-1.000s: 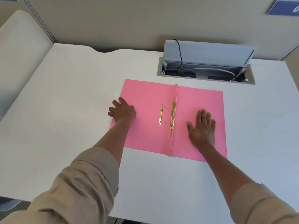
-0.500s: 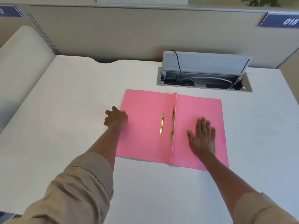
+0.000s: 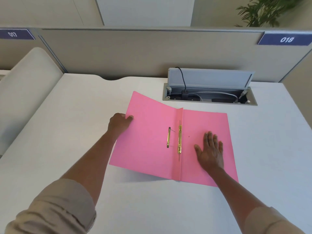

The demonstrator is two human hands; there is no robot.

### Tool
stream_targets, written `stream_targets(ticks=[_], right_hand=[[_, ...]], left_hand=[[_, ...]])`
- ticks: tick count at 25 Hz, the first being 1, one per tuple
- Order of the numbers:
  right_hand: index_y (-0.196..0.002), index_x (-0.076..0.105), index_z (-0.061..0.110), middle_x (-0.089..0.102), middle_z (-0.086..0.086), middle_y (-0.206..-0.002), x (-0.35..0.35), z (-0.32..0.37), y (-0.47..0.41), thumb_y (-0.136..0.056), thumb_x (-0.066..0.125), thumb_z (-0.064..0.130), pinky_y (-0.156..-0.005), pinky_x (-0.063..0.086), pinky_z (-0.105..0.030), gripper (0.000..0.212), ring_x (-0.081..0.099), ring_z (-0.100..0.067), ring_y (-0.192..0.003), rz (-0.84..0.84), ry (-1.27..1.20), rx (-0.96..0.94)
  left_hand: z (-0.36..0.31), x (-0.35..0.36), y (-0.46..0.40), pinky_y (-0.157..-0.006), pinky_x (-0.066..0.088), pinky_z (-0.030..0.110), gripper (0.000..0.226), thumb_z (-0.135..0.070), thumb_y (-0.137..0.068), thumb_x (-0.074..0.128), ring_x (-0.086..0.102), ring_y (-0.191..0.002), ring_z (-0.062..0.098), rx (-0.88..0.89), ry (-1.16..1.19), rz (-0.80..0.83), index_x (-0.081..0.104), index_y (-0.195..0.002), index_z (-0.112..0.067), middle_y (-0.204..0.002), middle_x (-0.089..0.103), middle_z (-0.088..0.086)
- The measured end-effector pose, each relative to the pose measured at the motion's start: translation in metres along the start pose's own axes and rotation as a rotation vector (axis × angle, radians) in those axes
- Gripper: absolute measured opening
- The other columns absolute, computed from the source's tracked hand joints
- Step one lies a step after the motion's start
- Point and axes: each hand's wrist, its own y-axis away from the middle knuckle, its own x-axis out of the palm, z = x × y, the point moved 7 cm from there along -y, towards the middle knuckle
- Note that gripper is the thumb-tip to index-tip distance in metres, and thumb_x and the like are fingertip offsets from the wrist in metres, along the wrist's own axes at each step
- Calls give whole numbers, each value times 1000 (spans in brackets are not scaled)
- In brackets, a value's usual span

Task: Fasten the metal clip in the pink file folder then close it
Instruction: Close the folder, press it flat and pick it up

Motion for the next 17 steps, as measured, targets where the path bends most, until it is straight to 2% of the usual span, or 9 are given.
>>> stream_targets(ticks=[4,8,10,11,13,15,17], right_hand=[[-158,3,11,3,-9,-168,-2,-2,-1,-101,27,55,-124,1,-47,76,0,-28,-154,8,-42,-13],[-158,4,10,4,-9,-168,-5,-7,-2,-101,29,54,-124,1,-47,77,1,-28,-154,22,-60,-39],[-158,6,9,5,-10,-168,-8,-15,-2,-101,30,53,-124,2,-47,76,2,-29,-154,25,-60,-36],[-158,6,9,5,-10,-168,-9,-19,-1,-101,30,53,-124,2,-48,76,2,-29,-154,27,-53,-36],[-158,6,9,5,-10,-168,-11,-29,1,-101,31,53,-124,2,-47,77,1,-29,-154,26,-36,-41],[-158,6,10,4,-9,-168,-13,-39,1,-100,30,54,-124,1,-47,77,0,-28,-154,32,-39,-38],[-158,5,11,2,-8,-168,-16,-52,1,-100,31,54,-124,-1,-46,77,-2,-26,-154,36,-53,-23]], left_hand=[[-39,-15,19,-50,15,29,47,-31,-92,58,25,-49,19,106,62,-14,26,-59,-21,-55,26,-3],[-88,-15,44,-56,16,31,43,-24,-91,56,21,-54,19,202,190,20,27,-59,-20,-56,23,-2],[-114,-7,60,-56,23,26,41,-23,-91,56,29,-53,20,237,268,92,36,-56,-19,-54,31,-2],[-127,-3,68,-51,30,23,35,-24,-91,57,38,-51,20,257,302,129,48,-57,-17,-54,40,-2],[-153,10,88,-45,45,20,22,-24,-92,59,59,-55,16,291,359,219,69,-77,-12,-63,60,-1],[-175,26,104,-52,57,26,20,-27,-91,61,69,-64,17,303,385,295,74,-98,-13,-75,70,1],[-195,46,117,-61,63,33,29,-31,-88,64,72,-71,18,308,345,318,71,-110,-15,-85,72,1]])
